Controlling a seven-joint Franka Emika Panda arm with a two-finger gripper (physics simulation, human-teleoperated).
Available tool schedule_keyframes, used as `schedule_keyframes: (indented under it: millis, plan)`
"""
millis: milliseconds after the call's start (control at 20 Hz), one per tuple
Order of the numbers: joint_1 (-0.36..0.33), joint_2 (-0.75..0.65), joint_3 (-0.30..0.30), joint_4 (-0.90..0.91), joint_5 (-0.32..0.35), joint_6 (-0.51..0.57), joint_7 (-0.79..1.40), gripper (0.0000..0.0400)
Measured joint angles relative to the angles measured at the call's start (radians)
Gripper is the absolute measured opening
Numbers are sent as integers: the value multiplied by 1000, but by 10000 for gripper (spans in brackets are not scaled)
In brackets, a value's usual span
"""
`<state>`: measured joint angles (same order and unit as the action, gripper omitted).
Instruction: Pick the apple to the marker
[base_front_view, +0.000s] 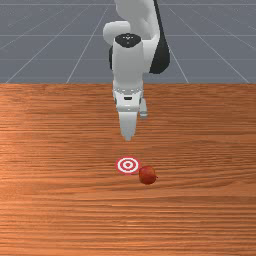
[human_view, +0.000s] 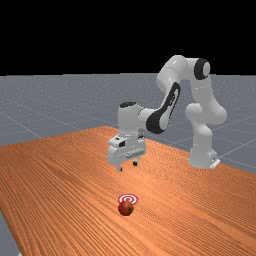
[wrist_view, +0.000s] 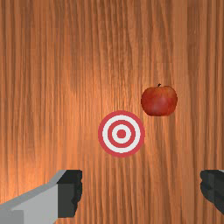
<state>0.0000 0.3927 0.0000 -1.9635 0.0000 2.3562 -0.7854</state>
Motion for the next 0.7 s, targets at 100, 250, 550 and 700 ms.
schedule_keyframes:
  millis: [100, 250, 550, 700]
  plan:
    - [0, 0, 0, 0, 0, 0, 0, 158]
    - [1, -2, -7, 3, 10, -15, 38, 346]
    - [4, -128, -144, 68, 102, -431, 822, 32]
    - [2, -97, -192, 114, 236, -536, 1279, 7]
